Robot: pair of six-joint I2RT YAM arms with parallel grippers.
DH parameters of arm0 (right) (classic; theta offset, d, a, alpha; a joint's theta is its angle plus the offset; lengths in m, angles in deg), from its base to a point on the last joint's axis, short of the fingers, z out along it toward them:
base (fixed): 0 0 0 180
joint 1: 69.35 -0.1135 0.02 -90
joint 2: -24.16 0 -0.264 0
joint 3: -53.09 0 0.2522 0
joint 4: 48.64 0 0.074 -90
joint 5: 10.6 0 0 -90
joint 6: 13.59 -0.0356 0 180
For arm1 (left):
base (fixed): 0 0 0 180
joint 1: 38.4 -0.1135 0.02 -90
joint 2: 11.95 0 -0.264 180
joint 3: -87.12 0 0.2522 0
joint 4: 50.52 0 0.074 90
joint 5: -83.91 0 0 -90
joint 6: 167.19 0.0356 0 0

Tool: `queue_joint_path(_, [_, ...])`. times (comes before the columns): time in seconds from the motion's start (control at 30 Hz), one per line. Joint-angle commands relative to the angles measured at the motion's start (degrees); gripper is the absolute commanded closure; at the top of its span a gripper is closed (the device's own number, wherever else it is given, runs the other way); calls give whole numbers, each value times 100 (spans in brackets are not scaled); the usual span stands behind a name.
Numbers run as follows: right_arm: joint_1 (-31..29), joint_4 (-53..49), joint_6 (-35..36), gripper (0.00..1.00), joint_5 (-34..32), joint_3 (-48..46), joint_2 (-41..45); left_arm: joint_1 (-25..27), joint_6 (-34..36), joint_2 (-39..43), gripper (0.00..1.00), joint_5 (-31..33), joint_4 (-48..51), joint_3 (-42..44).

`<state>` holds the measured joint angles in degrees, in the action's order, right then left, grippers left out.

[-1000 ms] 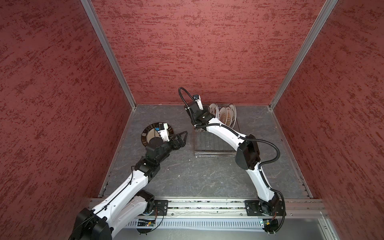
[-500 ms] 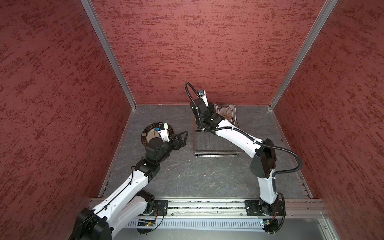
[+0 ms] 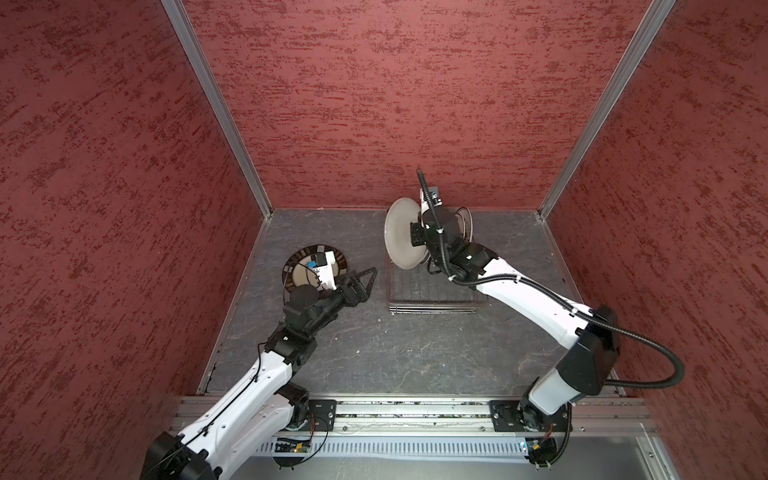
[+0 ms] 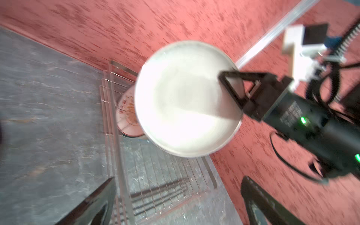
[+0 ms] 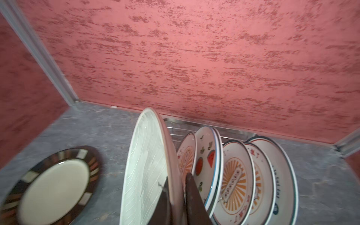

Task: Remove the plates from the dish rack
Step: 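Lift the plain white plate out of the rack with the right gripper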

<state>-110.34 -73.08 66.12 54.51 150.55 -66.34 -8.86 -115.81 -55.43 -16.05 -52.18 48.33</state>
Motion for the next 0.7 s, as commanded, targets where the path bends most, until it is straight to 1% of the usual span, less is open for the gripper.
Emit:
queue_joint_path(0.0, [468, 1136, -728, 100, 1717, -247, 674, 504, 239, 368, 1, 917, 209, -45])
queue_joint_path(0.07, [877, 1410, -1154, 100, 2591, -641, 964, 348, -7, 415, 1, 838, 156, -6])
queue_joint_path(0.13, [1155, 1646, -1373, 100, 3158, -982, 1151, 163, -312, 319, 1, 545, -22, 38])
queue_joint_path(0.2, [1270, 1772, -1390, 100, 3387, -1240, 1322, 88, -588, 129, 1, 208, -309, 60])
queue_joint_path(0.27, [1440, 2049, -1554, 100, 3842, -1530, 1462, 102, -769, -108, 0, -25, -643, 69])
queue_joint_path(0.33, [1606, 2289, -1775, 100, 4364, -1720, 1515, 156, -839, -328, 0, -73, -881, 39])
queue_joint_path(0.43, [1823, 2656, -2139, 100, 5063, -1904, 1501, 219, -821, -620, 1, 100, -938, -64])
queue_joint_path(0.53, [1849, 2845, -2276, 100, 5383, -1960, 1419, 228, -914, -925, 0, 161, -1138, -116])
queue_joint_path(0.57, [1849, 2936, -2325, 100, 5459, -1988, 1392, 228, -952, -1048, 0, 146, -1374, -122])
queue_joint_path(0.67, [1849, 3088, -2455, 100, 5691, -2027, 1318, 241, -1000, -1376, 5, 45, -1529, -278])
